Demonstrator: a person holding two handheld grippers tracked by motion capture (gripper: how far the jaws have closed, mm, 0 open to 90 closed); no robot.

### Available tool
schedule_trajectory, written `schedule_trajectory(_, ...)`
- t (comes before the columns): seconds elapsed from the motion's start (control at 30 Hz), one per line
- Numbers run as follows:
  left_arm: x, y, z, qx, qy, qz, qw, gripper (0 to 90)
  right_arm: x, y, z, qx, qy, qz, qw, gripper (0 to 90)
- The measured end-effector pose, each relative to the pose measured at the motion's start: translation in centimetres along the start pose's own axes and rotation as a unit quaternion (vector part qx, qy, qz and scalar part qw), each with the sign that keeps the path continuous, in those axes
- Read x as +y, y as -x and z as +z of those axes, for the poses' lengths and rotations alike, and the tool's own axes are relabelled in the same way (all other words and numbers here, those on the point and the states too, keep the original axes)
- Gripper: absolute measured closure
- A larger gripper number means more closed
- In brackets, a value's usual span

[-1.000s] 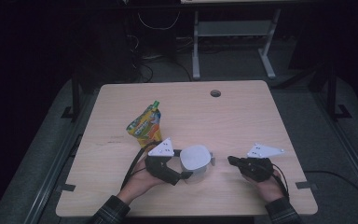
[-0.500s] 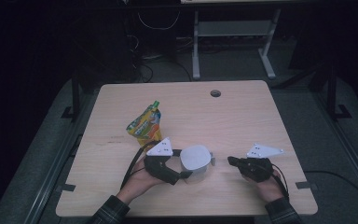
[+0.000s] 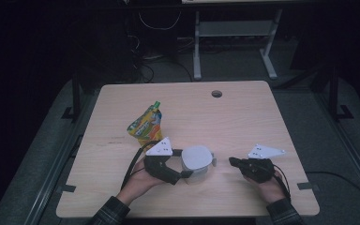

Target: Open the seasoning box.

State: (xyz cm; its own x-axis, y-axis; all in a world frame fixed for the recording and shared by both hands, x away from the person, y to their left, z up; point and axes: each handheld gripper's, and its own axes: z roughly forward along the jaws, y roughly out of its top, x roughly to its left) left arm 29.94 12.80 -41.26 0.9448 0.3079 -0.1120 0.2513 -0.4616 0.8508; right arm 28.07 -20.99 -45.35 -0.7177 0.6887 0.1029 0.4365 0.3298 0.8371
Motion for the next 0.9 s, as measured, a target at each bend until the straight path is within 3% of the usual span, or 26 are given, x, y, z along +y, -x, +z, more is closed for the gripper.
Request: schedule_trajectory(0.9, 0.52, 0.16, -0.37, 0.005, 0.013, 0.000, 0.9999, 20.5, 0.01, 0.07, -0.07, -0.002, 0.002, -0.001, 1.0000, 89.5)
